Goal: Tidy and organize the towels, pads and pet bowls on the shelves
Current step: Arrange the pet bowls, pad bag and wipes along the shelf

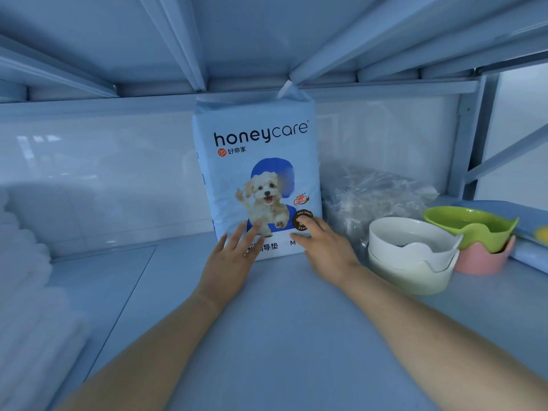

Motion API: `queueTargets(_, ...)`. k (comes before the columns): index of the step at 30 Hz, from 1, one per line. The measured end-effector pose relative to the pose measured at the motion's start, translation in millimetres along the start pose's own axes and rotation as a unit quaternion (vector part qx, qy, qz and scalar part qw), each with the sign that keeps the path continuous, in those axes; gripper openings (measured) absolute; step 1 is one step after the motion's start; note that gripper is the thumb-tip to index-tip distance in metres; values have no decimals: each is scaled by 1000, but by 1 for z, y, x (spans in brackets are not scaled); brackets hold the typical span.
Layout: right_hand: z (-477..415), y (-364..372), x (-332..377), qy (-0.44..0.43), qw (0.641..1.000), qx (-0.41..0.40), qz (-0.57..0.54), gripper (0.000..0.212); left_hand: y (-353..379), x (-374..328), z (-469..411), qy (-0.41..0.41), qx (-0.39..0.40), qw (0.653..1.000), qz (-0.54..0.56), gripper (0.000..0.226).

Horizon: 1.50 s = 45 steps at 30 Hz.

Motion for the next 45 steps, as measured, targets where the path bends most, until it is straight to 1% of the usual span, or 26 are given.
queueTargets(4, -1, 10, -5, 12, 999, 38, -7, 58, -8, -1, -4, -3, -19, 1000, 15, 61)
queueTargets(6, -3, 14, -4, 13, 999, 52, -7, 57, -10, -2, -6, 1, -14, 1000, 12, 64)
queueTargets(7, -4, 17, -4, 12, 998, 64, -7, 57, -9, -1, -8, 2, -1, 1000, 6, 62)
queueTargets(9, -6, 20, -4, 15, 996, 90, -15, 58, 0, 3, -11, -10, 39, 999, 1, 61)
queueTargets(12, -10, 22, -4, 20, 992, 118, -24, 60, 12, 7, -16, -33, 100, 994, 25, 72)
queueTargets(13, -11, 22, -3, 20, 991, 127, -24, 61, 21, 6, -16, -25, 132, 991, 26, 71)
queueTargets(15, -13, 25, -3, 26, 989, 146, -22, 64, 41, 10, -12, -22, 225, 974, 18, 69)
queueTargets(17, -17, 30, -3, 38, 986, 163, -24, 65, 48, 14, -13, -22, 246, 969, 0, 67)
queueTargets(20, -22, 38, -3, 56, 979, 194, -24, 66, 55, 18, -14, -39, 274, 961, 0, 68)
queueTargets(23, -24, 41, -5, 57, 971, 230, -11, 71, 56, 20, -15, -49, 296, 954, -10, 70)
queueTargets(26, -25, 39, -4, 59, 967, 247, -18, 68, 53, 19, -16, -64, 304, 951, 6, 69)
queueTargets(28, -24, 35, -3, 65, 966, 248, -26, 67, 47, 18, -17, -92, 292, 950, 56, 63)
queueTargets(30, -22, 31, 1, 70, 967, 242, -40, 68, 34, 19, -20, -141, 250, 950, 124, 56)
queueTargets(32, -20, 23, 10, 66, 972, 218, -58, 69, 22, 21, -23, -183, 206, 945, 174, 53)
queueTargets(36, -12, -2, 30, 35, 981, 177, -74, 64, 6, 25, -18, -210, 168, 939, 212, 50)
queueTargets(39, 2, -20, 37, 36, 982, 168, -84, 61, -9, 25, -8, -228, 159, 930, 242, 49)
queueTargets(45, 41, -48, 43, 50, 979, 164, -106, 51, -43, 8, 19, -269, 164, 897, 310, 46)
Point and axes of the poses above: each hand's wrist, its own z-axis away from the middle knuckle, its own y-axis out of the palm, x = y × z, the point moved 9 cm from there along -z, towards the middle knuckle, and after that the axes turned 1 degree about -y, right-handed, at the moved point
